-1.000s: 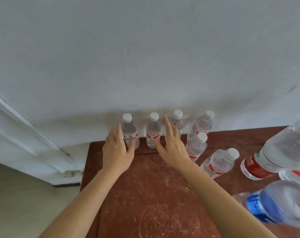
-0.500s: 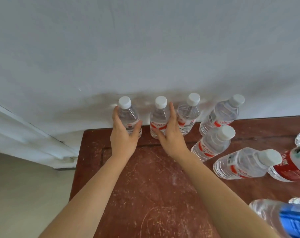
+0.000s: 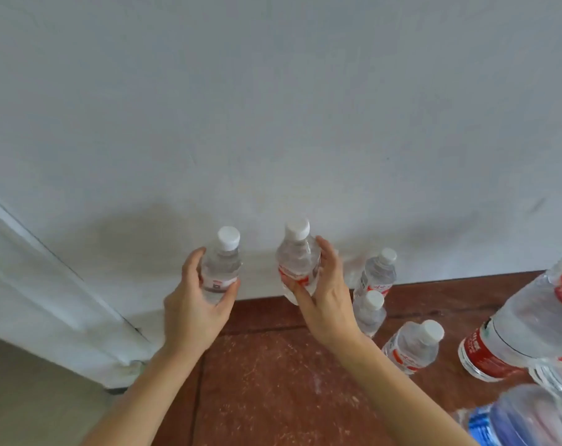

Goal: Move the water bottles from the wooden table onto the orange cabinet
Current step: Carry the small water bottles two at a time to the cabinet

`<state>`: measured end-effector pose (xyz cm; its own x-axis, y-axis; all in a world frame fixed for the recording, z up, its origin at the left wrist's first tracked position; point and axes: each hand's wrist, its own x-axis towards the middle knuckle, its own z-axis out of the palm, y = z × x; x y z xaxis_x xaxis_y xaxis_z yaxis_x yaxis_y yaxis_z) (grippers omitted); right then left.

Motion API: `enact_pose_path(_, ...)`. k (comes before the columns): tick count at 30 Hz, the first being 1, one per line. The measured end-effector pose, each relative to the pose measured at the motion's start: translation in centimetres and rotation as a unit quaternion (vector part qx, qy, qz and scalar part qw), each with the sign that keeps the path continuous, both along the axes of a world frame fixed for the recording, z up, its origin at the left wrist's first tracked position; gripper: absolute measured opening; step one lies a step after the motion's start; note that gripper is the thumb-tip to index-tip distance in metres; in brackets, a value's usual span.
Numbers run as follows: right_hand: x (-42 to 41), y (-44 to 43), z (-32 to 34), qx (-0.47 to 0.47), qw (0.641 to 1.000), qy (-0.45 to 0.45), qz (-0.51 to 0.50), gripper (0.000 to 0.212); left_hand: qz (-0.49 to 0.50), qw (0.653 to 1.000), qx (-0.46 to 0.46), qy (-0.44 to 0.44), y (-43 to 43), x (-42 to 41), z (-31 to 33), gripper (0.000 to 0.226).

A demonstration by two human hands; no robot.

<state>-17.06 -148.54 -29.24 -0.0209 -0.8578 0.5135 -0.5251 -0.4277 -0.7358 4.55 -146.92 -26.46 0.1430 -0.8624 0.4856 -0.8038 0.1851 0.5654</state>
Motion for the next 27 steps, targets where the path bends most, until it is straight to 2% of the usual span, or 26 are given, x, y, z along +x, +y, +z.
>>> enact_pose_path(3,-1.0,-0.4,5.6,-0.083,0.996,0.011,-0.042,0.081,0.004,0.995,-0.054,-0.08,0.3,0.0,6.3,0.075)
enact_pose_path(6,-2.2,1.0,10.2,-0.126,0.988,0.046,-0.073,0.088,0.008,0.986,-0.117,-0.116,1.5,0.2,10.7,0.071)
enact_pose_path(11,-3.3,7.1,13.2,-0.164,0.962,0.138,-0.167,0.089,-0.044,0.965,-0.213,-0.144,3.3,1.2,11.7,0.069)
enact_pose_path(14,-4.3,11.9,12.6,-0.143,0.938,0.211,-0.234,0.083,-0.097,0.952,-0.246,-0.155,3.8,0.9,10.2,0.064)
enact_pose_path(18,-6.5,19.5,11.3,-0.081,0.907,0.258,-0.321,0.075,-0.193,0.954,-0.196,-0.123,5.8,-2.4,8.1,0.065)
enact_pose_path(20,-7.5,23.8,11.3,-0.058,0.885,0.274,-0.371,0.071,-0.255,0.942,-0.179,-0.122,7.9,-4.9,7.8,0.064)
enact_pose_path(23,-9.9,31.0,12.2,-0.024,0.841,0.295,-0.453,0.084,-0.333,0.917,-0.189,-0.117,11.9,-9.9,9.0,0.063)
enact_pose_path(27,-11.0,41.4,14.8,-0.001,0.769,0.306,-0.561,0.075,-0.433,0.867,-0.224,-0.1,18.4,-15.9,12.0,0.061)
